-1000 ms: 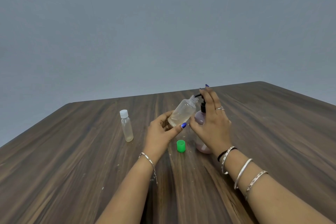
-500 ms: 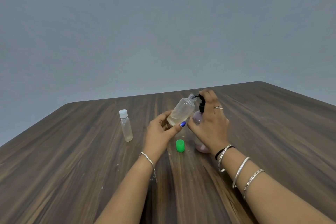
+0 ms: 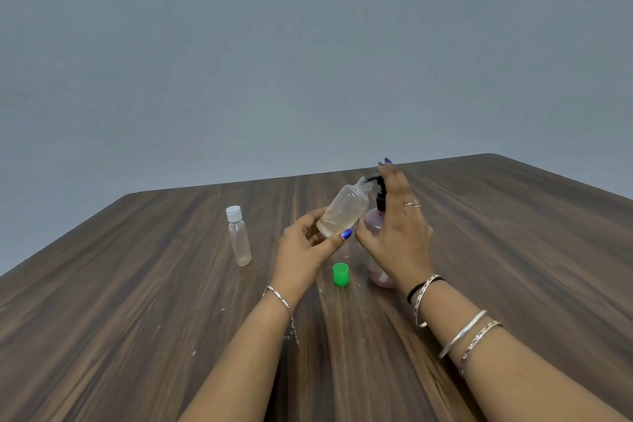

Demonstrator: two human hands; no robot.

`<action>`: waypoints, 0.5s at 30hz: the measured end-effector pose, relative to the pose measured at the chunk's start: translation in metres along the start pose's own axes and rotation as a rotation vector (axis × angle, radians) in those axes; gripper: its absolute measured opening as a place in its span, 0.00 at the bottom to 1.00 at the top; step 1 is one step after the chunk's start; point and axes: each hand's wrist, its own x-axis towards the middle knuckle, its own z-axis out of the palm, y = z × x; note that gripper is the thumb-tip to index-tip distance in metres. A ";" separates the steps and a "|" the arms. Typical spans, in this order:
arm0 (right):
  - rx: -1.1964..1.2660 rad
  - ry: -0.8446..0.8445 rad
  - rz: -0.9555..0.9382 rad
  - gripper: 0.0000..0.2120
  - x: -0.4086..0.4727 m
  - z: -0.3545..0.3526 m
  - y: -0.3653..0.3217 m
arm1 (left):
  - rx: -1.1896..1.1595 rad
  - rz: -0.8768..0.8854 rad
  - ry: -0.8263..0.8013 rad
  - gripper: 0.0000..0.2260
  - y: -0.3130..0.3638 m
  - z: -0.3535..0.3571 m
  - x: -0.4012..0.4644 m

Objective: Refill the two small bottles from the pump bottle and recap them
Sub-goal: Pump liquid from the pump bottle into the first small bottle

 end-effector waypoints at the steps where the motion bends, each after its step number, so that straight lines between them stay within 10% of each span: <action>1: -0.001 -0.009 -0.004 0.43 0.000 0.000 0.000 | 0.004 -0.002 0.002 0.17 -0.001 0.000 0.000; 15: 0.049 0.127 -0.003 0.31 0.003 0.005 -0.001 | -0.003 0.001 -0.006 0.17 0.001 0.000 -0.001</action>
